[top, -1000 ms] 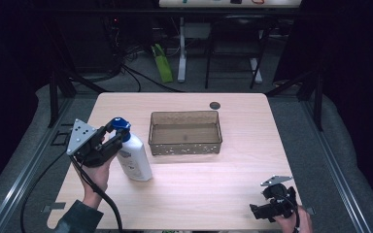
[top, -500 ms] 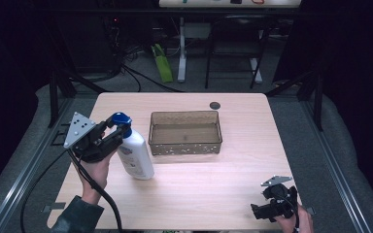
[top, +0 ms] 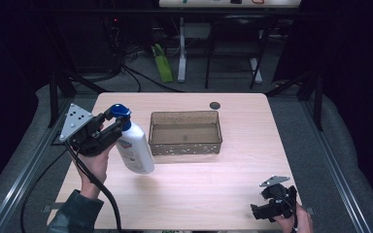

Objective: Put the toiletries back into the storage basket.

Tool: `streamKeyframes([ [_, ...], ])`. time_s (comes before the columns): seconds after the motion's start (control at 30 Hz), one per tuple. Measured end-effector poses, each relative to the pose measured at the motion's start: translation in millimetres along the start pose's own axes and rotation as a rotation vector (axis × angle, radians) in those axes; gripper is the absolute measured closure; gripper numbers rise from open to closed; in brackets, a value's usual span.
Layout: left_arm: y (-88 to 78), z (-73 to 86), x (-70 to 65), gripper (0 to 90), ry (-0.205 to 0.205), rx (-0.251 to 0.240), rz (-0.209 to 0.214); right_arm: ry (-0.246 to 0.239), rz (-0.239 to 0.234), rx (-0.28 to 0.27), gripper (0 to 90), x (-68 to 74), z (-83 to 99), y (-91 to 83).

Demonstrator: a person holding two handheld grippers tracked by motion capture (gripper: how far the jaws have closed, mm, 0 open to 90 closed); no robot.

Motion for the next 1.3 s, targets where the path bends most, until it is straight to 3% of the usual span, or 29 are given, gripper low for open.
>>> streamKeyframes([
  [1.3, 11.5, -32.7, 2.7, 59.0, 0.006, -0.03, -0.002, -0.02, 0.025, -0.002, 0.0, -1.9, -0.5, -1.4],
])
Point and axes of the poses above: each handheld gripper's, and its own axes: y roughly forward along the jaws, z roughly out of its underside, x roughly to its left, the point moved 9 cm from there along y, roughly forward along the jaws, and after that the axes turned 11 degrees about z, right-handed, at the moved point
